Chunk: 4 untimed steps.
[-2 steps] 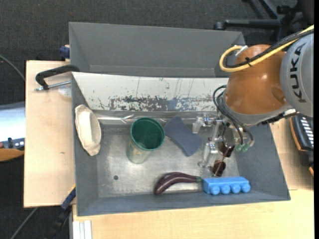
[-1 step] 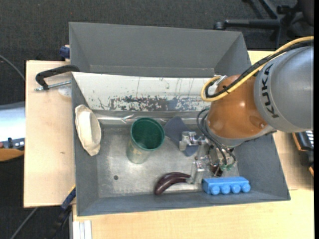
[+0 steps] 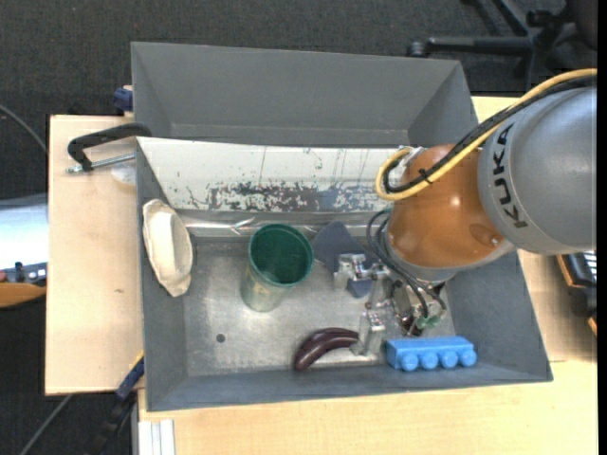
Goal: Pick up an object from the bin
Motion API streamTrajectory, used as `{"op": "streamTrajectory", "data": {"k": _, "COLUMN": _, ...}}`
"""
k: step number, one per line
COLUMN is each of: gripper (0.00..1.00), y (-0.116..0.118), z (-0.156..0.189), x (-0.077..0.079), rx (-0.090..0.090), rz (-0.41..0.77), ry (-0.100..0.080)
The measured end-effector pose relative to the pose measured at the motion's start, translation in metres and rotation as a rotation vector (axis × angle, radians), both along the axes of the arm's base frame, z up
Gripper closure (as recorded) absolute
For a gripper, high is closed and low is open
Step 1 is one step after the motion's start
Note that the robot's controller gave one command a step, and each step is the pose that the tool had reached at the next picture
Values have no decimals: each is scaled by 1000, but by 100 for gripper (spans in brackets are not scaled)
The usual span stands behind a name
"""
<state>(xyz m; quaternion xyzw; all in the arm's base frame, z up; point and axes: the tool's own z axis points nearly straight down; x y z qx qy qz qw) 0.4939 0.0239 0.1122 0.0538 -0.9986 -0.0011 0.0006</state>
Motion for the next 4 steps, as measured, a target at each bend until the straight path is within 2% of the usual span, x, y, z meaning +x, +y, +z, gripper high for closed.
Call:
{"op": "streamTrajectory", "data": {"k": 1, "gripper": 0, "y": -1, "z": 27, "x": 1, "rx": 1, "rz": -86, "ry": -7}}
{"op": "streamTrajectory", "data": {"k": 2, "gripper": 0, "y": -21, "z": -45, "x": 1, "rx": 1, "rz": -253, "ry": 4}}
{"op": "streamTrajectory", "data": {"k": 3, "gripper": 100, "y": -8, "z": -42, "x": 0, "rx": 2, "rz": -157, "ry": -7}}
{"op": "streamTrajectory", "data": {"k": 4, "gripper": 100, "y": -8, "z": -42, "x": 0, "rx": 2, "rz": -157, "ry": -7}}
